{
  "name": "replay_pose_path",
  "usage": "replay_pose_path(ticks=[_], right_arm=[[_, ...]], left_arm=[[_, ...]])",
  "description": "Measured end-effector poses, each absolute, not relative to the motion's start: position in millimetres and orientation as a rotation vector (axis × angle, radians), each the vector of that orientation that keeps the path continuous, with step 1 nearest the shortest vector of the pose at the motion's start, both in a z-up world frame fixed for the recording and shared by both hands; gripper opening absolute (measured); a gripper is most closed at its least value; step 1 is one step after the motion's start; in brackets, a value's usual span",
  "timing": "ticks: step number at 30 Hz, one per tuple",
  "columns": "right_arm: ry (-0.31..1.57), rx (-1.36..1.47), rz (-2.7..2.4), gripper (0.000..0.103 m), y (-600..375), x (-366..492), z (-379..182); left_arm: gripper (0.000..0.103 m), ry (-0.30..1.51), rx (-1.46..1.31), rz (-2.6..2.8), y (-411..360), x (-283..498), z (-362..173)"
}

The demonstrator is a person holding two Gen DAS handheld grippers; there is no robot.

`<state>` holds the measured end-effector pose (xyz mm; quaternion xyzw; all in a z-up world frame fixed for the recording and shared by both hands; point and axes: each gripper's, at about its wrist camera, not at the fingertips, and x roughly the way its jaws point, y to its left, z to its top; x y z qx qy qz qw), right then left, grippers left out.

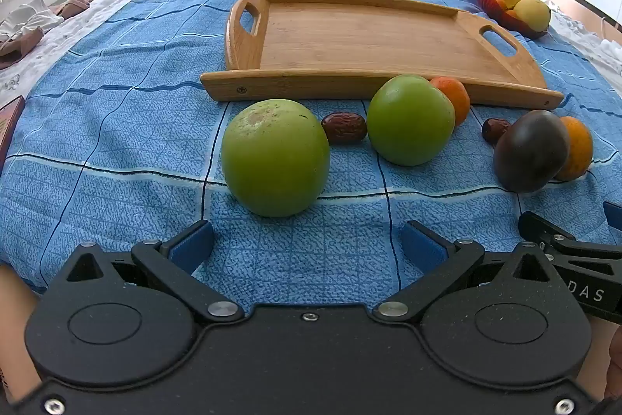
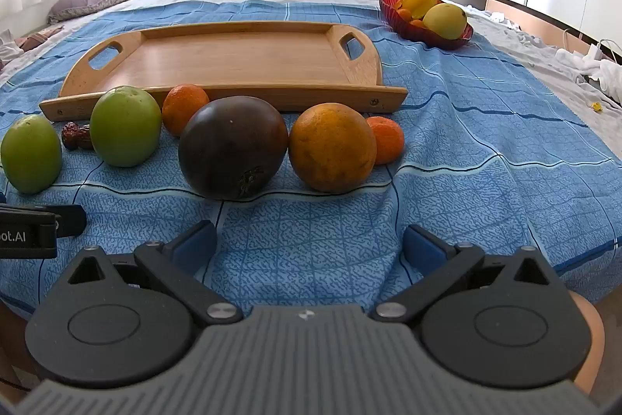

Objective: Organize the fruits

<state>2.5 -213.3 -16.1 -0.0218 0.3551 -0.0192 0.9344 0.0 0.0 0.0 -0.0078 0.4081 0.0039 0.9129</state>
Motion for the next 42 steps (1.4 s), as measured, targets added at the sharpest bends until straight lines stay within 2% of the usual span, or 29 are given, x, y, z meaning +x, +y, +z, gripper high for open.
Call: replay_pose_path(ticks=[35, 42], right_arm=[[0.718, -0.048, -0.037, 0.103, -213.0, 1.2, -19.4], [0.663, -0.068, -0.005, 0.103, -216.6, -6.7, -20.0]], left_arm=[[0.103, 0.839, -0.014, 0.009, -0.1, 0.1, 0.0], [0.103, 0.813, -0.002, 0.004, 0.0, -3.1, -1.0]])
